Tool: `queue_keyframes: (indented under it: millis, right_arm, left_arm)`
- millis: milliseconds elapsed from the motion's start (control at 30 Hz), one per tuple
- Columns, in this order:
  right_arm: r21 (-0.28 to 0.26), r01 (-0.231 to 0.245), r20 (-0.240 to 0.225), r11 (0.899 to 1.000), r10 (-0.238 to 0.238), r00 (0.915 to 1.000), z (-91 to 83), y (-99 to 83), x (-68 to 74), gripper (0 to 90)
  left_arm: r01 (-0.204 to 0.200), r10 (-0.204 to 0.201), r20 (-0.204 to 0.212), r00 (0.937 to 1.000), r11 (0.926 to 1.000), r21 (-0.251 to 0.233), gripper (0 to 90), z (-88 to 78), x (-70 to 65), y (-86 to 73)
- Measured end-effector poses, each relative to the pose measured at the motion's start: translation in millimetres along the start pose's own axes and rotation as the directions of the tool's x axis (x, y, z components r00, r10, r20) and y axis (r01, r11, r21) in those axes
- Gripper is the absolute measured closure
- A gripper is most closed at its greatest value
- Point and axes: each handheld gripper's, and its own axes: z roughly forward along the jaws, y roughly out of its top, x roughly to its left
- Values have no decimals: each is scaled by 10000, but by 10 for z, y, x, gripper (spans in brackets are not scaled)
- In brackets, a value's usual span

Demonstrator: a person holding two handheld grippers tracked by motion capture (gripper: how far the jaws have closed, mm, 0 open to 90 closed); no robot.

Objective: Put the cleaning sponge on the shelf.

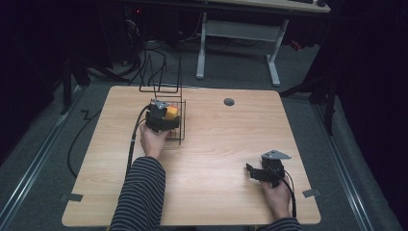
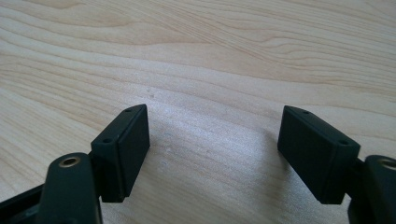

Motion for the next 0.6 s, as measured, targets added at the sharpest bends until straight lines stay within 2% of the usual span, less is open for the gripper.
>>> queue_keyframes:
  millis: [167, 600]
  right_arm:
    - [-7, 29, -4, 10000, -29, 10000, 1, 0, -1, 253]
    - [-10, 38, -3, 10000, -38, 10000, 1, 0, -1, 254]
  left_arm:
    - [157, -157, 76, 9998, 9999, 6, 215, 3, 14, -2]
    - [217, -216, 163, 9996, 9998, -25, 127, 7, 14, -5]
